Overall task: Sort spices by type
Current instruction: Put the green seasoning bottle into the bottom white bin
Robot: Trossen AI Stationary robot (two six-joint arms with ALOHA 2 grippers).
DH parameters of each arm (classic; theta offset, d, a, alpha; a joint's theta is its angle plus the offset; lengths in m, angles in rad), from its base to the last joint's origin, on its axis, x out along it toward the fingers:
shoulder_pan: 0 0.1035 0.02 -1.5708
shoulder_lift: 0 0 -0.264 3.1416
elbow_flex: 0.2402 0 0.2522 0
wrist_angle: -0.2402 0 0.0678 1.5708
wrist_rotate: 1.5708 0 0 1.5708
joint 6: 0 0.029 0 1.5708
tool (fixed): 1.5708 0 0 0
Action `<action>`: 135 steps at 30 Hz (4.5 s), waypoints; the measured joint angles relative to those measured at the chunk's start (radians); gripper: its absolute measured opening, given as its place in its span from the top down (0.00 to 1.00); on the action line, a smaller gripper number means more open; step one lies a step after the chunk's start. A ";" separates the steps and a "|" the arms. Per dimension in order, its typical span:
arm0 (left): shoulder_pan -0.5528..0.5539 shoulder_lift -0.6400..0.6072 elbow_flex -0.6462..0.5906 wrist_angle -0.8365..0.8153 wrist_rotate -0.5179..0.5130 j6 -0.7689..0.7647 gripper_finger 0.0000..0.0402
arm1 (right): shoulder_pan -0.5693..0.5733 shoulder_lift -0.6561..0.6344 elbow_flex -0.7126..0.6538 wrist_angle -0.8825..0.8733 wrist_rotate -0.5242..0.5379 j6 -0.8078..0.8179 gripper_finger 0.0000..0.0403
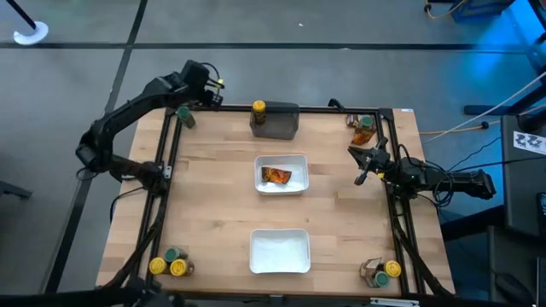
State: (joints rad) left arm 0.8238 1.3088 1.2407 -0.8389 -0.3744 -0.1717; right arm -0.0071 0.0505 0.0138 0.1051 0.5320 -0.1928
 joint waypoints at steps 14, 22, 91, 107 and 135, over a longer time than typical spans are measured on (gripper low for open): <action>-0.102 -0.030 0.000 0.142 -0.065 0.026 0.93 | 0.000 0.000 0.000 -0.004 0.000 0.001 0.91; -0.038 -0.030 0.000 0.114 -0.037 0.023 0.53 | 0.000 0.000 0.001 -0.028 0.000 0.002 0.91; 0.148 0.482 0.109 -0.435 -0.098 -0.043 0.31 | 0.000 0.000 0.001 -0.026 -0.012 0.039 0.91; 0.030 0.476 0.145 -0.485 0.004 -0.055 0.31 | 0.000 0.000 0.001 -0.026 -0.012 0.039 0.91; 0.145 0.336 0.060 -0.327 0.084 -0.120 0.31 | 0.000 0.000 0.001 -0.026 -0.019 0.039 0.91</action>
State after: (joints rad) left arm 0.9684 1.6451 1.3010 -1.1659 -0.2905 -0.2921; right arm -0.0069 0.0509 0.0143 0.0792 0.5129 -0.1543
